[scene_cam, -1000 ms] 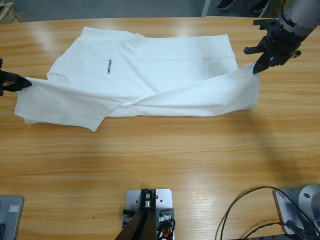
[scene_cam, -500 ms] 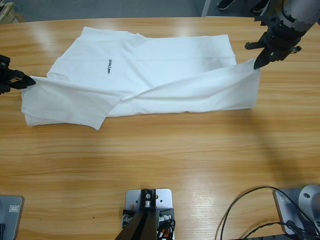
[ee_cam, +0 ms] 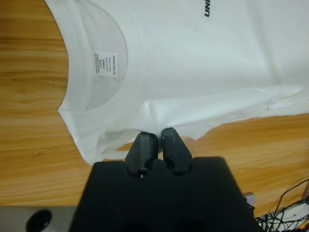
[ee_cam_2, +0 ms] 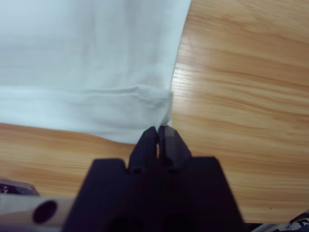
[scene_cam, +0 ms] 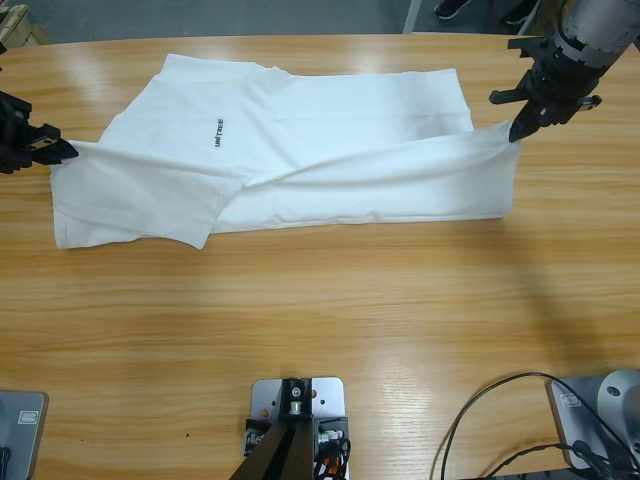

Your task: Fold clothes

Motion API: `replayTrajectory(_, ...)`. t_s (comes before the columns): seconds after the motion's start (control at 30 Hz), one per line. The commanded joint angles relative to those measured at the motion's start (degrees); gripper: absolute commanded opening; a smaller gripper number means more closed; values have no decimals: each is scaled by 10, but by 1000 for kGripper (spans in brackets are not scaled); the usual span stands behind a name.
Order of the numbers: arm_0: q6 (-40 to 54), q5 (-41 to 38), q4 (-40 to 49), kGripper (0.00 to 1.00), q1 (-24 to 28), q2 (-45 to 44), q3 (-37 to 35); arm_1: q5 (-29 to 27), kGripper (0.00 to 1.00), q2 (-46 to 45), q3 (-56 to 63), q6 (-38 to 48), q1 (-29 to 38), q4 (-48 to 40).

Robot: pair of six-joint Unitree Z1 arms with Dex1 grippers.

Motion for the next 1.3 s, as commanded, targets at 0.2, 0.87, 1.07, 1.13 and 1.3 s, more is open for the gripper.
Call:
replayTrajectory(0.2, 8, -8, -4, 0, 10, 61, -13, -10, 0, 51, -27, -15, -10, 17)
replayTrajectory(0.87, 15, -8, -6, 0, 12, 134, -36, -13, 0, 98, -36, -19, -11, 23)
replayTrajectory(1.07, 17, -8, -6, 0, 13, 147, -43, -19, 0, 119, -69, -20, -11, 46)
replayTrajectory(1.13, 18, -7, -6, 0, 14, 147, -44, -19, 347, 126, -81, -20, -11, 55)
replayTrajectory(1.3, 21, -6, -6, 0, 21, 153, -48, -20, 973, 130, -90, -20, -11, 62)
